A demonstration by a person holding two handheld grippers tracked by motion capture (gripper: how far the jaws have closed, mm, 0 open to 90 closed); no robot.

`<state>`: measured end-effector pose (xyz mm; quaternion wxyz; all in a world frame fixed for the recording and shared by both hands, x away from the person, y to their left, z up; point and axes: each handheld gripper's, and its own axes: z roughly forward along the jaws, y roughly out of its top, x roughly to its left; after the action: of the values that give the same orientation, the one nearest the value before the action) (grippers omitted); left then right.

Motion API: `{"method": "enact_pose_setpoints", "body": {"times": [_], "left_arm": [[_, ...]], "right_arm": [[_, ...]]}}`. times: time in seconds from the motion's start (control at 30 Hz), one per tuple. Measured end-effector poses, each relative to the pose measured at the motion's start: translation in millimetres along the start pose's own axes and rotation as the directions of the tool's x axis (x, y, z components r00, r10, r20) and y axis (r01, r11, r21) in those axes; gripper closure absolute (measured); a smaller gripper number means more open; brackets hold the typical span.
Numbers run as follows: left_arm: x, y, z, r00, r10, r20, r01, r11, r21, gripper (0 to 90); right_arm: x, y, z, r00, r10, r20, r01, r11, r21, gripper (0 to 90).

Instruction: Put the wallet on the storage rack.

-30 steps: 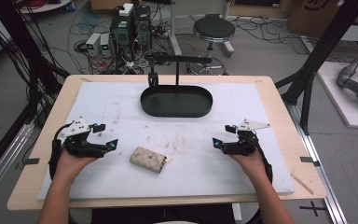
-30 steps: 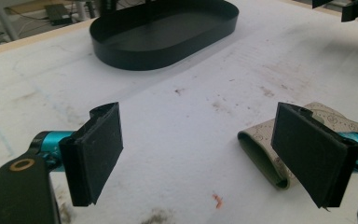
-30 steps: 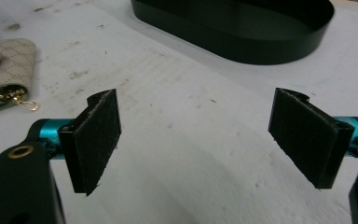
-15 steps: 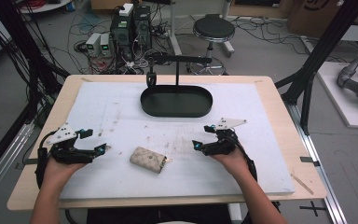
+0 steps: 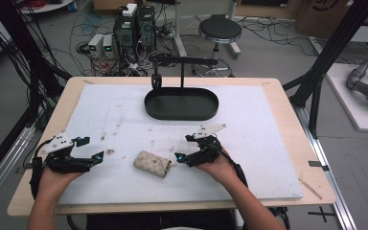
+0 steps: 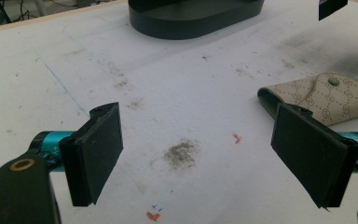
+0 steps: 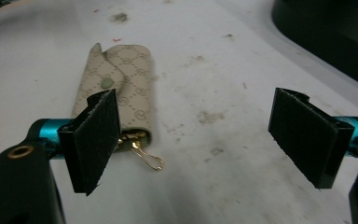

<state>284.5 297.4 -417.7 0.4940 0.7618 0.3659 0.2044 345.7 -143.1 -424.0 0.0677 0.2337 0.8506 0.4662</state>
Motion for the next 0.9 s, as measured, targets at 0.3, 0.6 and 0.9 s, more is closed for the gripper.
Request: {"method": "enact_pose_setpoints", "body": {"times": [0.3,0.6,0.9], "left_arm": [[0.2,-3.5,-2.9,1.0000,-0.003,-0.007,0.003,1.0000,0.001,16.6],[-0.1,-4.7,-1.8,1.0000,-0.006,-0.007,0.006,1.0000,0.004,16.6],[0.5,-5.9,-0.6,0.9999,-0.010,-0.003,0.010,0.9999,0.007,16.6]], "right_arm": [[21.2,6.9,22.8,0.9978,-0.020,-0.063,0.022,0.999,0.039,17.2],[37.5,7.7,43.5,0.9937,-0.037,-0.106,0.047,0.994,0.097,17.2],[48.7,4.8,61.3,0.9914,-0.070,-0.111,0.088,0.982,0.166,17.2]]}}
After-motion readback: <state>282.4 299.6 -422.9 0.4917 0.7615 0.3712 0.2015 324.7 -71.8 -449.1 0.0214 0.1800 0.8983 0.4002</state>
